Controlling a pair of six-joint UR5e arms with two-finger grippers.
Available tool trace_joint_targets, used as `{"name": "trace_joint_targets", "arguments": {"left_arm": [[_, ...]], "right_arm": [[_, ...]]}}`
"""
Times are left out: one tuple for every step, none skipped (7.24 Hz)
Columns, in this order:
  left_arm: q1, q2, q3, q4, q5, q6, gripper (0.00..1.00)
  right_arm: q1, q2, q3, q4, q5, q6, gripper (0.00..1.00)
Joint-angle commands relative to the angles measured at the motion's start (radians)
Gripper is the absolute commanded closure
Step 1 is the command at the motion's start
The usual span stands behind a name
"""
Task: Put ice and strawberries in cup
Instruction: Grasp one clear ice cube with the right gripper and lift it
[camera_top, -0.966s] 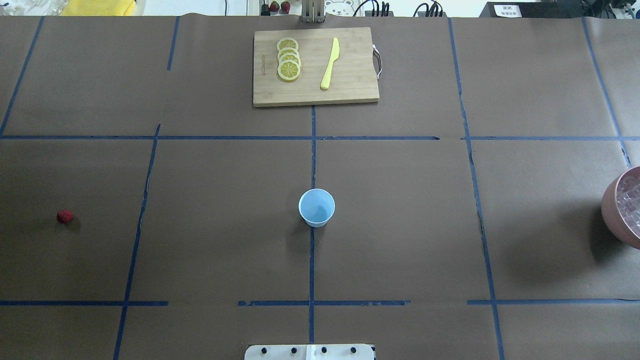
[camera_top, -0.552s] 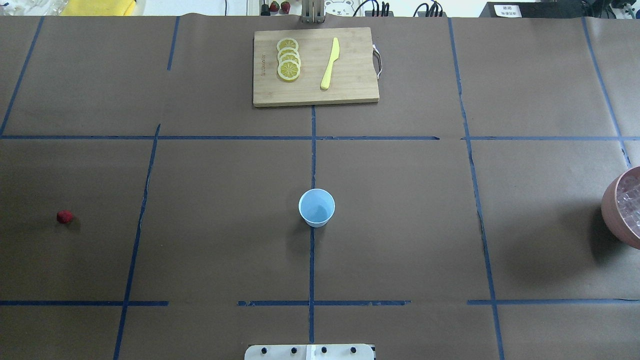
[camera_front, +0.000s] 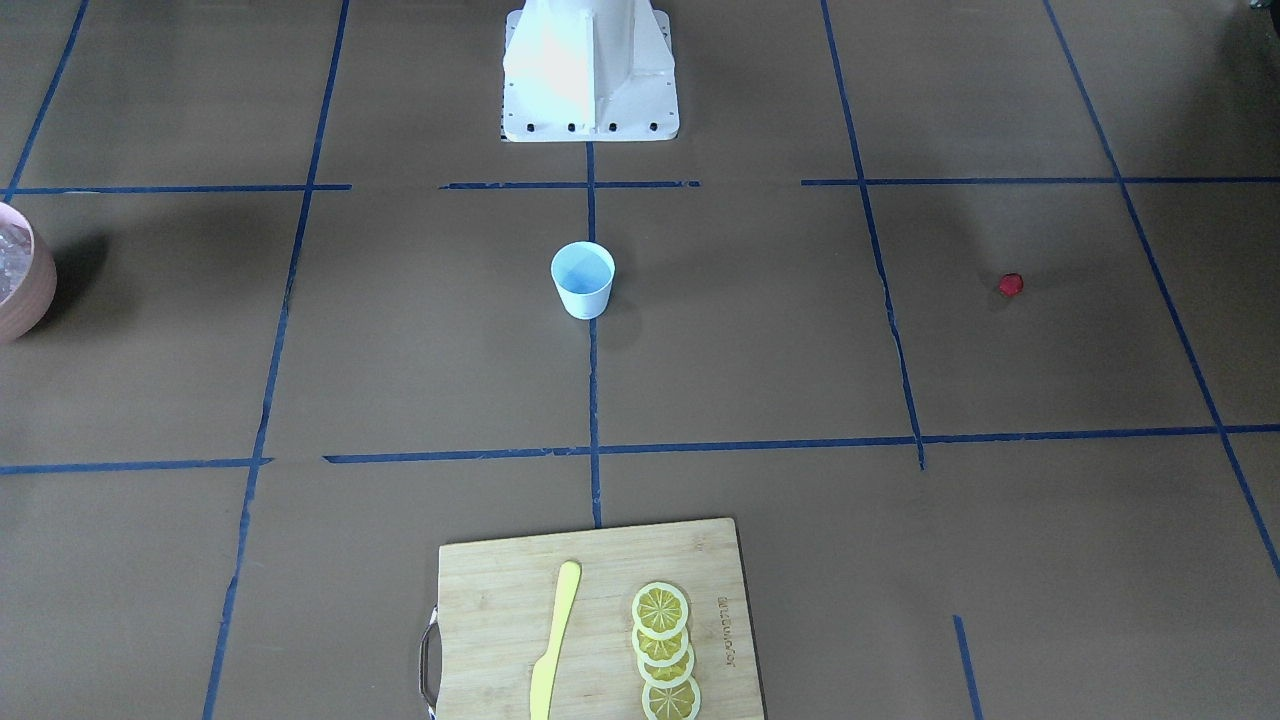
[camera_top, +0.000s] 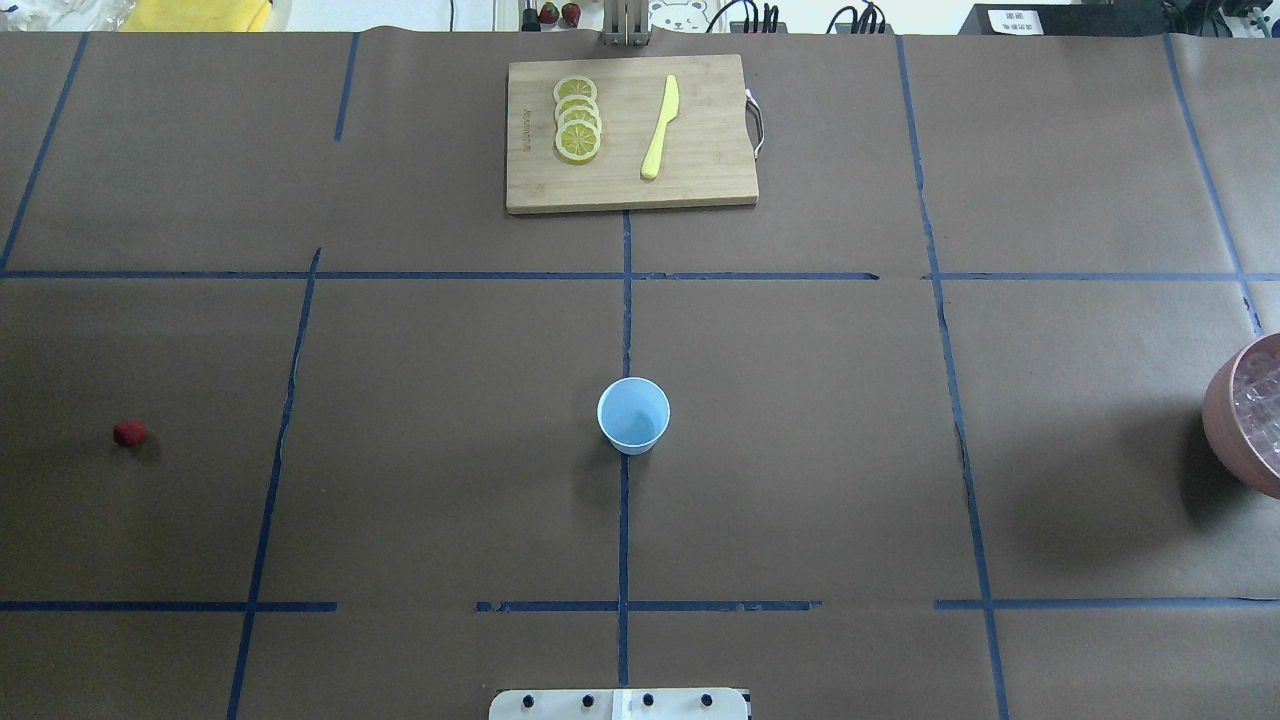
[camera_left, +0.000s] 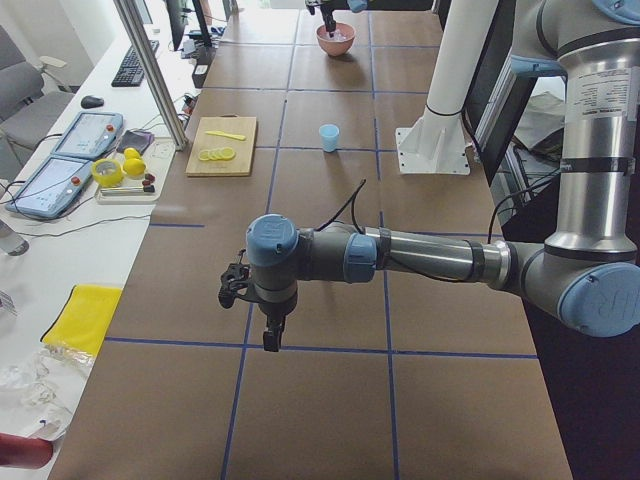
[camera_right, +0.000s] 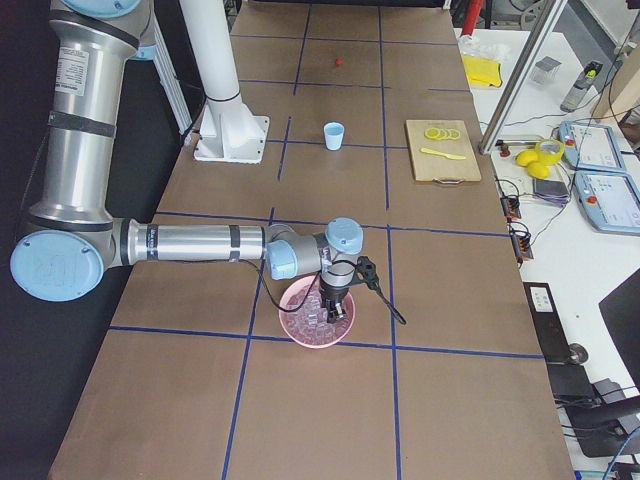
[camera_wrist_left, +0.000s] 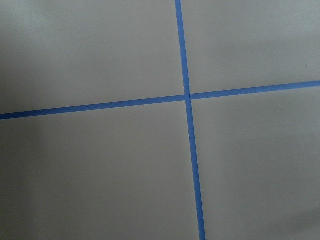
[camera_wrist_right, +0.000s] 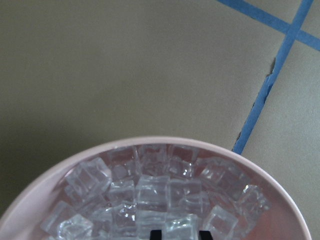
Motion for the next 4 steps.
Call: {"name": "trace_joint_targets", "arguments": {"left_arm": [[0.000,0.000,-0.009,0.004,-0.001,-0.003,0.00],[0.000,0.000,-0.010,0.004,-0.001,-0.003,0.00],[0.000,0.000,-0.012,0.004,-0.016,-0.006,0.00],[0.000,0.002,-0.017,0.006,-0.026,-0.006,0.00]], "right_arm": [[0.004,0.003,0.009,-0.001,0.001,-0.007,1.00],[0.036,0.008,0.021,-0.005,0.005,-0.012,1.00],[0.098,0.009,0.027,-0.008,0.018,-0.066,1.00],[0.146,0.012,0.045,-0.046,0.031,-0.120,1.00]]}}
